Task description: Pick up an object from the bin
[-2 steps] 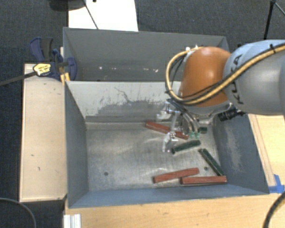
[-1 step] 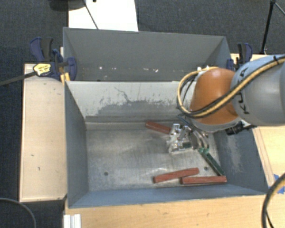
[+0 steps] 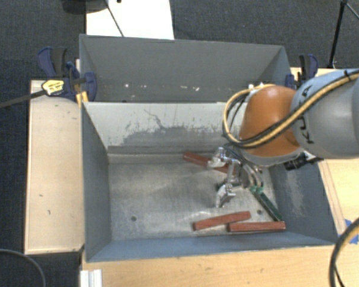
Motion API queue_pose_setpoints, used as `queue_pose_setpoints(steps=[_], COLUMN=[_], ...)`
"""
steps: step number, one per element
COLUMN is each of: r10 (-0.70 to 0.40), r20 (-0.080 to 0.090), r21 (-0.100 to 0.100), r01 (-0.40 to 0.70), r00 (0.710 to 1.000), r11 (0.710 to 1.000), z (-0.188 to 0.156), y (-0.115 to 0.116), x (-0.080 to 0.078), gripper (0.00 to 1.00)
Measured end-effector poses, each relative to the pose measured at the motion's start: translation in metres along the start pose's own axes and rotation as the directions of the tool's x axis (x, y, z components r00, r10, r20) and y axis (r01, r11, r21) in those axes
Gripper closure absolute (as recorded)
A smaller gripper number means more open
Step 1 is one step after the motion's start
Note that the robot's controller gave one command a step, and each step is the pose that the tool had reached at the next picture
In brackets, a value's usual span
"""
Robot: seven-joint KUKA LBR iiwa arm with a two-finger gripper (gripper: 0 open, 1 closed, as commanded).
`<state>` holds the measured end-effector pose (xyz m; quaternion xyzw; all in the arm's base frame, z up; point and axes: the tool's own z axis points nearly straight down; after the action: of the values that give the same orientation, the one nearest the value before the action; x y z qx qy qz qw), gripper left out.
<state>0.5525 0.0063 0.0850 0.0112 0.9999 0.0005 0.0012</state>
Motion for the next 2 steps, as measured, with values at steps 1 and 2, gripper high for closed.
queue_pose_setpoints(steps=[1,2], r10=[0.001,-0.139], r20=[0.000,0.016], r21=[0.000,0.002], r01=[-0.001,0.139], r00=[1.000,0.990], r11=[1.000,0.990], z=[0.000,0.009], y=[0.000,-0.068], x=[0.000,0.031], gripper=[0.00,1.00])
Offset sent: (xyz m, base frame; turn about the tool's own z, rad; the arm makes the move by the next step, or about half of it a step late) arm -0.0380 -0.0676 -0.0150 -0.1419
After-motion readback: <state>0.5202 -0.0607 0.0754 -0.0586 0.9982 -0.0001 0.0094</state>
